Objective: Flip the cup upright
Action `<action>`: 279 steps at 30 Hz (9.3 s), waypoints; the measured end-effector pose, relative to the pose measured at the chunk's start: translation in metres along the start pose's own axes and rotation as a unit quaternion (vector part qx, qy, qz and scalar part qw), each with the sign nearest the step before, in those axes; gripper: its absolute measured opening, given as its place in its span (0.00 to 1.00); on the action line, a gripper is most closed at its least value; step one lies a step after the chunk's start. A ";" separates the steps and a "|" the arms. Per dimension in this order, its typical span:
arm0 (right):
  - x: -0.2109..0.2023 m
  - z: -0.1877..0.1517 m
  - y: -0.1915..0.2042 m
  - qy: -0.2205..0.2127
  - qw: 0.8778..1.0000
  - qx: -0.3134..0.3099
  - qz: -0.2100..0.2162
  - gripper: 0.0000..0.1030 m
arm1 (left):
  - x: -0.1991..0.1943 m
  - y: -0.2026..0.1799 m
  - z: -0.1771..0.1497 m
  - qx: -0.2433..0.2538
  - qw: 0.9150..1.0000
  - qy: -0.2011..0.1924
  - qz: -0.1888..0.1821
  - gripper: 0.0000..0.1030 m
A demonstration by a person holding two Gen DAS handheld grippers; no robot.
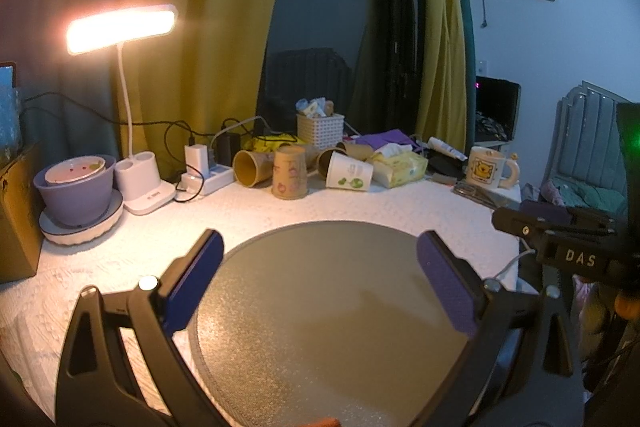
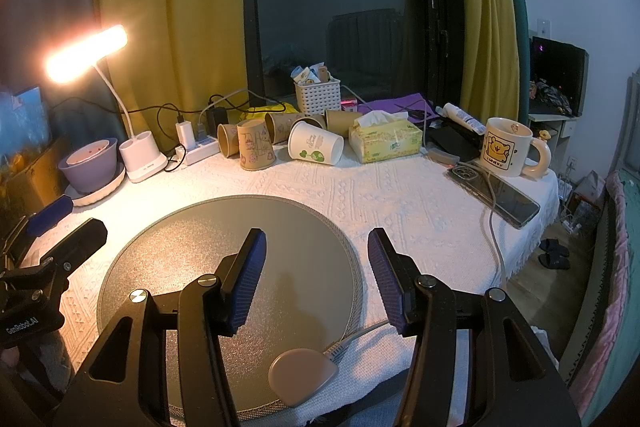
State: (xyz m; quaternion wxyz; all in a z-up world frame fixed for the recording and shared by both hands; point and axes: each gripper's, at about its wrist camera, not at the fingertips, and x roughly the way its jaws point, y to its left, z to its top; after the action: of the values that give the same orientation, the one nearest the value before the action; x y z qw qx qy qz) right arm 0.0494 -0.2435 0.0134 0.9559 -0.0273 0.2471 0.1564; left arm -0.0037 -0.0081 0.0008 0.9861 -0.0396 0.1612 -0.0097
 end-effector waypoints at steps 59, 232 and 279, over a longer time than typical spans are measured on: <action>0.010 0.006 -0.008 -0.001 1.000 -0.011 0.000 0.54 | 0.006 -0.006 0.004 0.016 1.000 0.016 0.004 0.95; 0.157 0.041 0.066 0.083 0.979 -0.080 0.167 0.66 | 0.076 0.023 -0.006 -0.048 0.987 0.145 -0.058 0.71; 0.092 0.023 0.043 0.074 0.989 -0.070 0.109 0.73 | 0.063 0.033 0.001 -0.065 0.991 0.109 -0.037 0.71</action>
State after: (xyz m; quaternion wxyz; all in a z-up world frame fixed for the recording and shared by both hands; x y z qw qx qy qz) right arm 0.1229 -0.1736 -0.0101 0.9080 -0.0789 0.3071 0.2740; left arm 0.0571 0.0227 -0.0206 0.9570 -0.1085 0.2662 -0.0399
